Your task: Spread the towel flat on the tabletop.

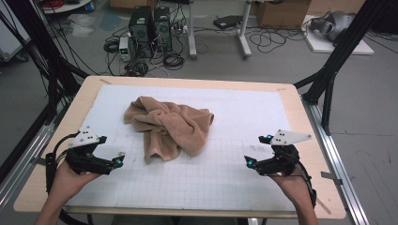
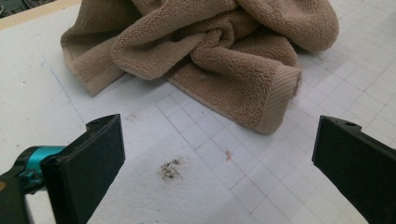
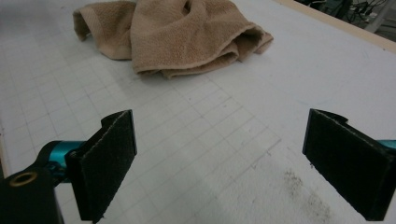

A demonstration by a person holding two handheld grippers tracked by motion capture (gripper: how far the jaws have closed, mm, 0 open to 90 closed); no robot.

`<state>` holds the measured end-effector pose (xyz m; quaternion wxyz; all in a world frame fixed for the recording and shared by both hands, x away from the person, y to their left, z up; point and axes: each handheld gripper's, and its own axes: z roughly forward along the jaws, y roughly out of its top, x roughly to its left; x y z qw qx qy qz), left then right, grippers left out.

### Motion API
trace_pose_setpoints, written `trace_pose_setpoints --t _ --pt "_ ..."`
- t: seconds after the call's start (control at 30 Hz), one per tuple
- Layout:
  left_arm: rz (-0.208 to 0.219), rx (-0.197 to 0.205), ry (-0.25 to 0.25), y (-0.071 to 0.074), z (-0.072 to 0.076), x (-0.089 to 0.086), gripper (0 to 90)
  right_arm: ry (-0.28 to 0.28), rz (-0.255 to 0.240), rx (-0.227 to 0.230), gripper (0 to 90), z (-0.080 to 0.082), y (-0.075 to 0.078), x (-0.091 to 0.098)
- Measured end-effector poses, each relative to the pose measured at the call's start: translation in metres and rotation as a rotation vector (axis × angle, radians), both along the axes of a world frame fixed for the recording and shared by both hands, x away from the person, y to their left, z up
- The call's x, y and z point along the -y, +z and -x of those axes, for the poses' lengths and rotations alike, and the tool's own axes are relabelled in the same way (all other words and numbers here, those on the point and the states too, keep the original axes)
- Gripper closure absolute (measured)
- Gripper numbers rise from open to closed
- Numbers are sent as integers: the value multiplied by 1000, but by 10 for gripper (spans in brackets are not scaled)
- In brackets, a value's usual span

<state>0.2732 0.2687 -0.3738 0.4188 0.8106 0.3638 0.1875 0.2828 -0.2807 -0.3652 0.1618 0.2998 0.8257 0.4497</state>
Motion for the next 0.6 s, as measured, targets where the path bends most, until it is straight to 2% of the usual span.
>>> trace_pose_setpoints --t 0.2,0.6 --pt "-1 -1 -10 4 -3 5 29 45 0 -11 89 -11 11 -13" --pt "-3 -4 -35 12 -12 18 29 122 12 7 90 -33 28 -54"
